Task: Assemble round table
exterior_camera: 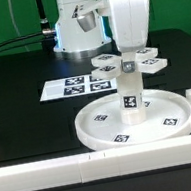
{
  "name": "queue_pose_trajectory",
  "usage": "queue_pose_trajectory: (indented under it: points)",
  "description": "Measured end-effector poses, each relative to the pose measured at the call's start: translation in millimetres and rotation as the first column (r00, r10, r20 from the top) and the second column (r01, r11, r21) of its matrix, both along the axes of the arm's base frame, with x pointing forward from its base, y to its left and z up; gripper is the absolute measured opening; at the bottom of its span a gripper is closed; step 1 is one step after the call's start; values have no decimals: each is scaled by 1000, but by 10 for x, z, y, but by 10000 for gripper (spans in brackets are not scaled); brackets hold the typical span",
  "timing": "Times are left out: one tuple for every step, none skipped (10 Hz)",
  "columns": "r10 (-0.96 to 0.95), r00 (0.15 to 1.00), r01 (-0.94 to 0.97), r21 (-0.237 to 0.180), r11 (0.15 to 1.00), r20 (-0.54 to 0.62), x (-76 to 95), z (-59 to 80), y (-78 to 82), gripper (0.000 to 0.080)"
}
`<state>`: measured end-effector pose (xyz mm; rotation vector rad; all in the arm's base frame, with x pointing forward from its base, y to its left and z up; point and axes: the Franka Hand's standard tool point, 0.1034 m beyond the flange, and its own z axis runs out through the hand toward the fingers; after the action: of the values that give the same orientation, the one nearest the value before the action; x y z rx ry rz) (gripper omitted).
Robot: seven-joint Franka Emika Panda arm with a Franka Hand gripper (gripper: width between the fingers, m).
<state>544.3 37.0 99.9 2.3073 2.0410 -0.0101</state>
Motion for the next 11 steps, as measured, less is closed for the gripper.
queue_pose_trajectory:
  points:
    - [-179, 984, 179, 8, 984, 6, -6, -3, 3, 443]
    - [-313, 950, 312, 16, 950, 12, -11, -5, 13, 443]
    - [-435, 900, 434, 23, 901, 17, -15, -6, 43, 445]
    - [-532, 846, 532, 29, 846, 18, -16, -6, 41, 445]
    - [-653, 757, 653, 37, 757, 19, -20, -8, 43, 445]
    - [-750, 661, 749, 48, 661, 14, -22, -9, 41, 445]
    - [-757, 654, 755, 58, 654, 21, -14, -12, 34, 445]
    - [-807, 590, 805, 63, 590, 19, -14, -11, 36, 445]
    - [-839, 543, 837, 67, 543, 16, -14, -11, 38, 445]
    - [-898, 441, 895, 75, 440, 9, -14, -11, 42, 445]
    - [-933, 361, 930, 81, 359, -1, -14, -11, 41, 445]
